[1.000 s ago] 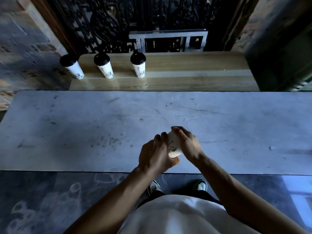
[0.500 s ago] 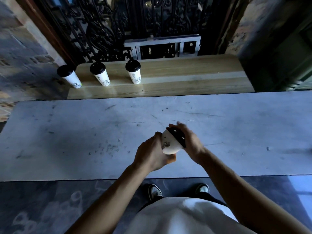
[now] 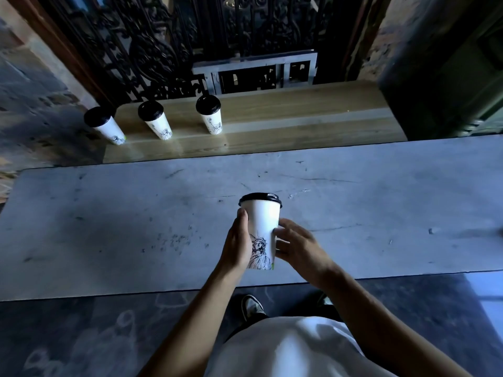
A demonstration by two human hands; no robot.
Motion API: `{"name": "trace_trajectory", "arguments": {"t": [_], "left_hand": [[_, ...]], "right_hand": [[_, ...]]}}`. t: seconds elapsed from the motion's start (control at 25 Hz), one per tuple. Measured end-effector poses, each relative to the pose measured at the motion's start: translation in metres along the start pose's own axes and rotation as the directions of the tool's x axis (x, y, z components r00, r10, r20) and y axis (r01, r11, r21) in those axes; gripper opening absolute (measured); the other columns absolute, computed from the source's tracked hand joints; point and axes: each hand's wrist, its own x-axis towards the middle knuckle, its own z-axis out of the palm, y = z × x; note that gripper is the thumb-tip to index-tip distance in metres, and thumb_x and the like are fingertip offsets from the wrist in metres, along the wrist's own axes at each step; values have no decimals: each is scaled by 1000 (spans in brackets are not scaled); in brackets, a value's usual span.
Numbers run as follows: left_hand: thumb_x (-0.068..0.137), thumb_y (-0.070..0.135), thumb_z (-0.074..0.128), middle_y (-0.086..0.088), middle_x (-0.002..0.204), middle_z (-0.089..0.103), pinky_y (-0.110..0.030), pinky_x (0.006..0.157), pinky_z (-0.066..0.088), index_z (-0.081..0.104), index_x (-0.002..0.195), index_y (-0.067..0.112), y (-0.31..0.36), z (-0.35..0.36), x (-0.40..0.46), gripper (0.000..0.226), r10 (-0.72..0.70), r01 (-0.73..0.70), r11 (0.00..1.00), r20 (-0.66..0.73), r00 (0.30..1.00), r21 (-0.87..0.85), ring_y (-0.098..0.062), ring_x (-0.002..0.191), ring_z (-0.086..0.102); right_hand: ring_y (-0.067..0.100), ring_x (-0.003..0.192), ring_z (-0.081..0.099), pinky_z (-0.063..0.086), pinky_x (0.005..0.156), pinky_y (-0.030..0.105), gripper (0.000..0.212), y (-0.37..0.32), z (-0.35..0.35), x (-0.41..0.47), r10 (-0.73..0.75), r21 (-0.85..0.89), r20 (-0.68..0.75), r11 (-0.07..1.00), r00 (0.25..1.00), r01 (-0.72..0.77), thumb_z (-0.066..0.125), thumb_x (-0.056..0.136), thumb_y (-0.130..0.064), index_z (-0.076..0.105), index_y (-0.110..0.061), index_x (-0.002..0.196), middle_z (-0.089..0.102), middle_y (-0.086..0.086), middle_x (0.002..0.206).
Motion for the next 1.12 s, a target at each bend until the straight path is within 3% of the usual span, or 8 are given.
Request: {"name": "trace_trajectory", "arguments": {"t": [0.2, 0.32, 0.4, 0.56, 0.68, 0.8, 1.0, 1.12], "left_hand": [[108, 47, 29, 8, 82, 73, -21, 68, 54, 69, 88, 24, 1, -8, -2, 50, -42, 46, 996, 48, 998, -72, 0, 74, 69], [107, 46, 28, -3, 100, 78, -28, 80, 54, 72, 95, 21, 2, -16, -3, 53, -52, 62, 995, 124, 991, -81, -8, 89, 72], [105, 49, 29, -4, 104, 76, -32, 80, 52, 70, 103, 19, 3, -21, -4, 51, -45, 50, 998, 123, 991, -33, -13, 93, 69], [86, 57, 49, -3, 108, 70, -34, 72, 56, 60, 119, 21, -6, -27, -4, 50, 121, -123, 992, -87, 989, -26, -12, 92, 68], [91, 20, 71, -1, 97, 71, -30, 75, 59, 68, 112, 23, -17, -31, -8, 22, 371, -367, 928, -222, 902, 60, -8, 86, 70], [90, 0, 68, -2, 98, 73, -32, 77, 59, 77, 101, 17, -22, -31, -7, 22, 500, -490, 866, -221, 837, 101, -13, 85, 71], [91, 14, 73, 4, 101, 75, -21, 76, 56, 76, 98, 28, -18, -31, -5, 16, 435, -431, 900, -196, 879, 61, -3, 88, 71], [87, 18, 78, 5, 103, 76, -21, 77, 57, 72, 100, 30, -21, -30, -2, 18, 398, -401, 916, -197, 896, 29, -3, 92, 72]], "right_hand": [[25, 91, 71, 55, 88, 38, 30, 1, 6, 0, -66, -48, 17, 997, 998, 67, 55, 84, -16, 71, -9, 108, 77, 11, 100], [25, 91, 72, 56, 86, 35, 30, 0, 7, 0, -74, -73, 16, 995, 997, 75, 54, 85, -17, 72, -8, 108, 77, 12, 101], [27, 92, 72, 56, 85, 37, 33, 0, 7, 1, -75, -58, -6, 996, 997, 74, 56, 86, -18, 71, -5, 111, 76, 15, 103], [29, 82, 72, 58, 74, 37, 34, -6, 5, 2, -50, -20, -38, 999, 998, 49, 58, 84, -22, 70, -5, 111, 75, 16, 97], [26, 79, 71, 57, 71, 35, 33, -10, 5, 3, -24, -21, -65, 1000, 998, 23, 59, 82, -24, 70, -10, 110, 73, 13, 95], [30, 87, 69, 55, 78, 40, 35, -12, 6, 4, -19, -42, -74, 999, 997, 16, 62, 83, -26, 71, -10, 112, 73, 14, 99], [31, 91, 71, 57, 81, 47, 36, -14, 7, 3, -39, -85, -54, 996, 998, 34, 62, 87, -26, 69, -13, 119, 75, 14, 104], [33, 85, 69, 57, 80, 45, 35, -16, 4, 6, -24, -43, -96, 999, 995, 20, 53, 96, -14, 66, -20, 128, 74, 11, 100]]}}
